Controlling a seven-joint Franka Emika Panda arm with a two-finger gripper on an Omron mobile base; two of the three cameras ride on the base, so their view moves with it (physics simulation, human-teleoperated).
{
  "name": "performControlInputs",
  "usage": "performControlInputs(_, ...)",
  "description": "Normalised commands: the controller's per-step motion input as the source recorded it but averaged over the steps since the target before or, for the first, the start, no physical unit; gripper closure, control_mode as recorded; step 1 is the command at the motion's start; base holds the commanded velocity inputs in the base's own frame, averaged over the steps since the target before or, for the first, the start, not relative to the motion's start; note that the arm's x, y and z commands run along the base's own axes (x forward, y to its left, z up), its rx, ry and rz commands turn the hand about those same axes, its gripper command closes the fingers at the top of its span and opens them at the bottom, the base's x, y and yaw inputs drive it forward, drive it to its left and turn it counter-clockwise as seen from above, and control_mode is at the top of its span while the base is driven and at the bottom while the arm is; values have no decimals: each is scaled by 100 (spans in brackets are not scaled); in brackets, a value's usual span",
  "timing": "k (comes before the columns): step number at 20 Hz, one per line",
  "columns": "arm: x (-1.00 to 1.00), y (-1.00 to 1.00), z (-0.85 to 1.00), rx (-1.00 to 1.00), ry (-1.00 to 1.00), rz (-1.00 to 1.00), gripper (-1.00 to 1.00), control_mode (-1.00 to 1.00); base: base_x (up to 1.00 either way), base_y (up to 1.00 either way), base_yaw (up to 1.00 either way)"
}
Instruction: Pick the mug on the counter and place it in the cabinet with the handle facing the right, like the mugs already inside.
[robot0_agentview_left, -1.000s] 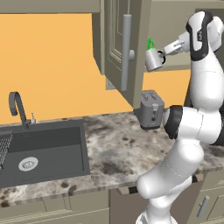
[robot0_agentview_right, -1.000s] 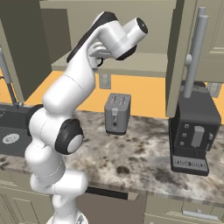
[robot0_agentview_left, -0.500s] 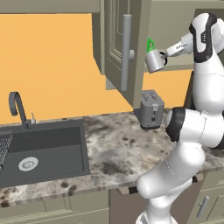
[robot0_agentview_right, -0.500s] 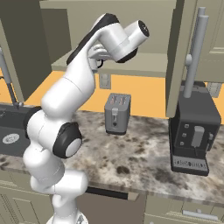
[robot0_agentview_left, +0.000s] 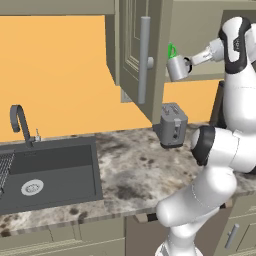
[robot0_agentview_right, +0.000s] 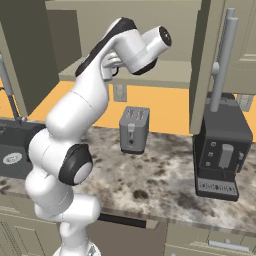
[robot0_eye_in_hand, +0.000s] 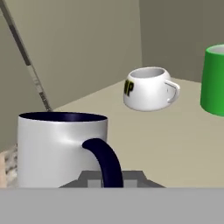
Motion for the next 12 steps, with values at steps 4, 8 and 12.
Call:
performControlInputs(4,1,0,0,0,-14,0,100,-100,0,0,0)
performControlInputs(8,9,0,0,0,-10,0,100,-100,0,0,0)
performControlInputs(12,25,0,0,3,-5,-1,100,-100,0,0,0)
